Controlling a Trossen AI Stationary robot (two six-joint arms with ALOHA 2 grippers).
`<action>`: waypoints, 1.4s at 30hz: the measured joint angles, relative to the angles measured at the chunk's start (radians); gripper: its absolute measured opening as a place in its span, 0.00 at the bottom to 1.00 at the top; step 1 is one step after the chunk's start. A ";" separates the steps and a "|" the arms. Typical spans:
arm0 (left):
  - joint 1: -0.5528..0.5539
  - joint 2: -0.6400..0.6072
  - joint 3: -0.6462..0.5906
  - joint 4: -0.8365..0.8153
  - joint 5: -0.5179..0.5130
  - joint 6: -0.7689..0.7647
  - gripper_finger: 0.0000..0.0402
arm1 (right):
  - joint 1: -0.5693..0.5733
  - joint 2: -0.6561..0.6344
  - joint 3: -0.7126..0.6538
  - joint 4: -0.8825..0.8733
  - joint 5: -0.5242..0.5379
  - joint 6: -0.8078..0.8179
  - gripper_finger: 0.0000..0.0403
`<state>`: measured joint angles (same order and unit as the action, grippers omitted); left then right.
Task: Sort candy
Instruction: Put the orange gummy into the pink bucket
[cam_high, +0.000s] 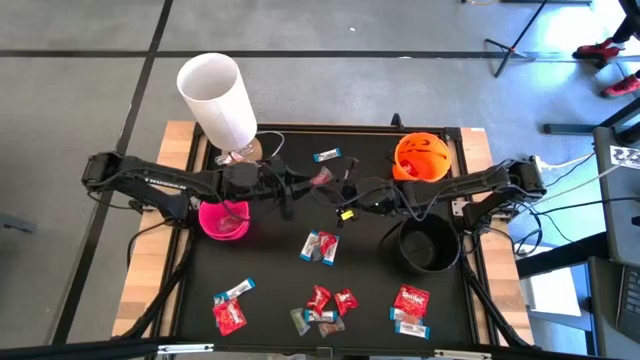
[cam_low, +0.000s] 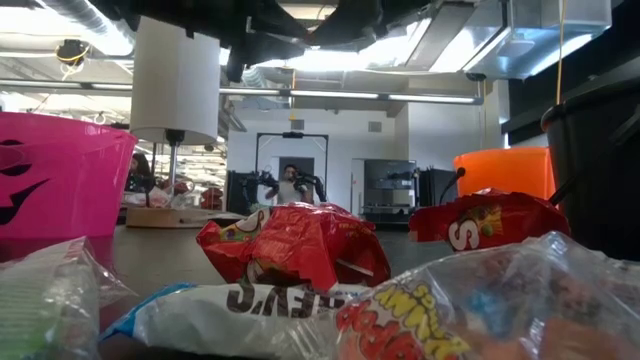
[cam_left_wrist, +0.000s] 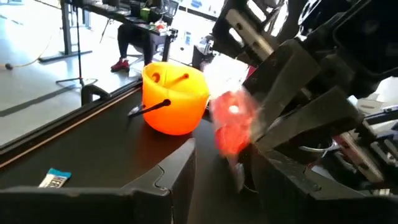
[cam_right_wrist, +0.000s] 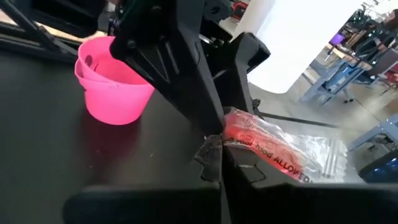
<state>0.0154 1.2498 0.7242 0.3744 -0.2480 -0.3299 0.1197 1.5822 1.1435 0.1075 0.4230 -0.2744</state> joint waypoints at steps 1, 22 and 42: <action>0.000 0.004 0.001 0.011 0.008 0.000 0.38 | 0.000 0.004 0.000 0.000 -0.014 0.005 0.00; -0.004 0.021 0.002 -0.019 0.026 0.073 0.03 | -0.002 0.028 -0.001 -0.015 -0.015 0.008 0.00; 0.023 -0.293 0.002 -0.573 -0.037 0.119 0.02 | -0.001 0.016 0.256 -0.565 -0.022 0.144 0.50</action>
<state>0.0381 0.9571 0.7264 -0.1989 -0.2855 -0.2105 0.1188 1.5978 1.3990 -0.4577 0.4011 -0.1307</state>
